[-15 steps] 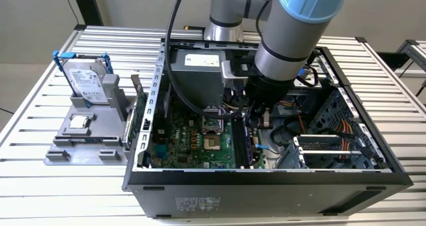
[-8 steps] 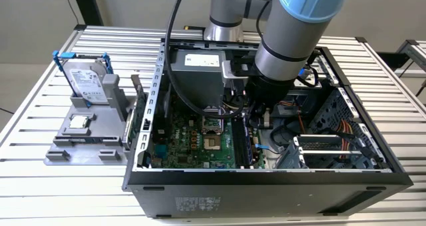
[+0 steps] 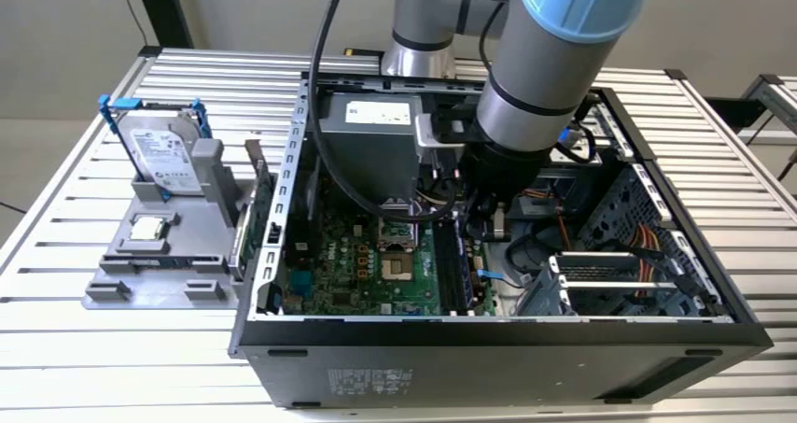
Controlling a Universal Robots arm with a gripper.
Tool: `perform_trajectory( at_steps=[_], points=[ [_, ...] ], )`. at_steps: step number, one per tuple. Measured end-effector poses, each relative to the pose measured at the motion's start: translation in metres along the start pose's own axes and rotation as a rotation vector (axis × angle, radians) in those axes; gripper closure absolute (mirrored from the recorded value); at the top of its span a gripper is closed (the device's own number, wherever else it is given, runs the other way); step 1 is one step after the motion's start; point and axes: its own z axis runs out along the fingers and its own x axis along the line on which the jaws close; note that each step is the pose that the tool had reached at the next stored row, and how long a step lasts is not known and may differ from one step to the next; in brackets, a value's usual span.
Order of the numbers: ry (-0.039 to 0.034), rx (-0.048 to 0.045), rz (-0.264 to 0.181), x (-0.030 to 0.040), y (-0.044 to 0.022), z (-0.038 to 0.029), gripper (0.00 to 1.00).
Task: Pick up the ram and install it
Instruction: 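Press down the ram until it locks into place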
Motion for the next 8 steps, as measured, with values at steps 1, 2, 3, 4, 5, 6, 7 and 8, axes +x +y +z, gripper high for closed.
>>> perform_trajectory(
  at_steps=[1, 2, 3, 4, 5, 6, 7, 8],
  points=[
    [0.0002, 0.0, 0.0, 0.0001, 0.0, 0.0008, 1.0],
    [0.0003, 0.0, 0.0, 0.0002, 0.0, 0.0018, 1.0],
    [0.0004, 0.0, 0.0, 0.0003, -0.0001, 0.003, 1.0],
    [0.0004, -0.0001, 0.0, 0.0003, -0.0001, 0.0036, 1.0],
    [0.0005, -0.0001, 0.0, 0.0003, -0.0001, 0.0036, 1.0],
    [0.0004, -0.0002, 0.0, 0.0003, -0.0001, 0.0036, 1.0],
    [0.0005, -0.0002, 0.0, 0.0004, -0.0001, 0.0036, 1.0],
    [0.0004, -0.0002, 0.0, 0.0007, 0.0, 0.0036, 1.0]
  ],
)
